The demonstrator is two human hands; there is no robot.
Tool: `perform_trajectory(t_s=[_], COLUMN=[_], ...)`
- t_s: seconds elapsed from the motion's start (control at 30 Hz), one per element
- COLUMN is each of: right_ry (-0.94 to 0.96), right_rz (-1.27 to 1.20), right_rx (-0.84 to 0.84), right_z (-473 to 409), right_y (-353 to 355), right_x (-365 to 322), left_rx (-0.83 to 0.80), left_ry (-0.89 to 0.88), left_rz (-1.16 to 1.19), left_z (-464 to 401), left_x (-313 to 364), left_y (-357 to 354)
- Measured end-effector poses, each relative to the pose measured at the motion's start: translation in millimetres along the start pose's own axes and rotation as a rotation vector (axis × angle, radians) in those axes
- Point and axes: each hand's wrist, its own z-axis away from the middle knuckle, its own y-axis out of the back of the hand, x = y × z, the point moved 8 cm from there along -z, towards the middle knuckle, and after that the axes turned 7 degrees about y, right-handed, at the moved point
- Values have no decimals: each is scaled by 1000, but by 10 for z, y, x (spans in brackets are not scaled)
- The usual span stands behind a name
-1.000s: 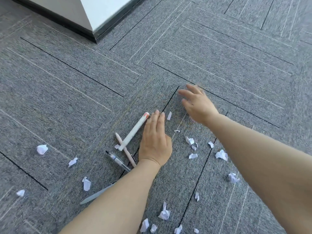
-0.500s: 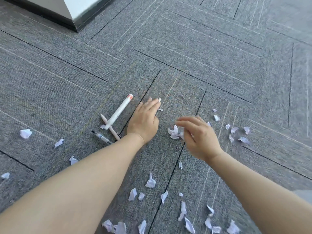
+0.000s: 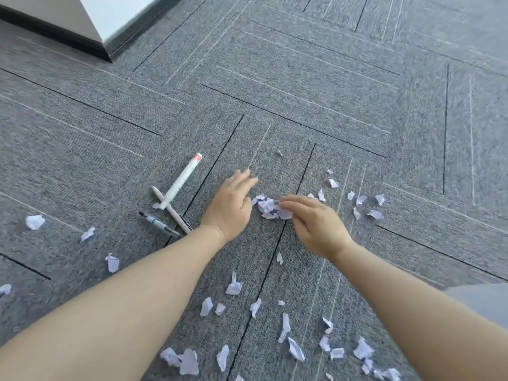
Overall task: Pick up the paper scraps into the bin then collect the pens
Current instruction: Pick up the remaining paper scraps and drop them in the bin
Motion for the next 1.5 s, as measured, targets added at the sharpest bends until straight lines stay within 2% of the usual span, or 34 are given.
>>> perform_trajectory(t_s=[0.07, 0.13, 0.23, 0.37, 0.43, 0.53, 0.6, 0.67, 0.73, 0.8, 0.83, 0.9, 0.97, 1.13, 1.2, 1.27, 1.33, 1.4, 1.43, 1.5], right_ry=[-39, -166, -233, -226, -222, -198, -115, 29, 59, -103, -240, -489, -560, -280, -111, -29, -174, -518, -674, -808], right_rz=[-38, -36, 26, 145, 155, 148, 198, 183, 117, 68, 53, 9, -14, 26, 22, 34, 63, 61, 47, 11], right_rx=[134, 182, 64, -189, -216, -139, -104, 18, 218, 374, 393, 299, 169, 52, 106, 239, 392, 458, 419, 289], right_z=[69, -65, -523, -1026, -1091, -920, -678, -396, -123, 26, 65, 102, 76, 20, 149, 337, 469, 634, 721, 817], right_y=[63, 120, 117, -28, -60, 56, 105, 167, 276, 356, 375, 335, 281, 244, 242, 320, 457, 565, 560, 486], right_x=[42, 178, 321, 429, 415, 329, 214, 21, -31, 207, 395, 760, 949, 630, 339, 183, 383, 799, 992, 1234], left_rx=[-31, -63, -9, 131, 124, 102, 108, 106, 95, 66, 43, -12, -56, -113, -121, -62, 28, 27, -20, -153], left_ry=[-74, -175, -232, -117, -77, -24, -14, -19, -27, -31, -33, -32, -23, -74, -134, -216, -248, -194, -148, -65], left_rz=[18, 27, 59, 82, 64, 68, 73, 70, 59, 44, 38, 20, 7, 50, 56, 93, 123, 84, 47, -24], left_z=[94, 266, 408, 283, 229, 187, 173, 173, 178, 171, 162, 143, 124, 129, 183, 239, 244, 186, 147, 64], left_x=[82, 213, 318, 234, 192, 147, 156, 187, 208, 221, 229, 256, 302, 492, 559, 623, 644, 631, 625, 633], left_y=[-90, -176, -178, 14, 54, 73, 70, 47, 1, -51, -91, -176, -257, -380, -394, -322, -225, -242, -300, -461])
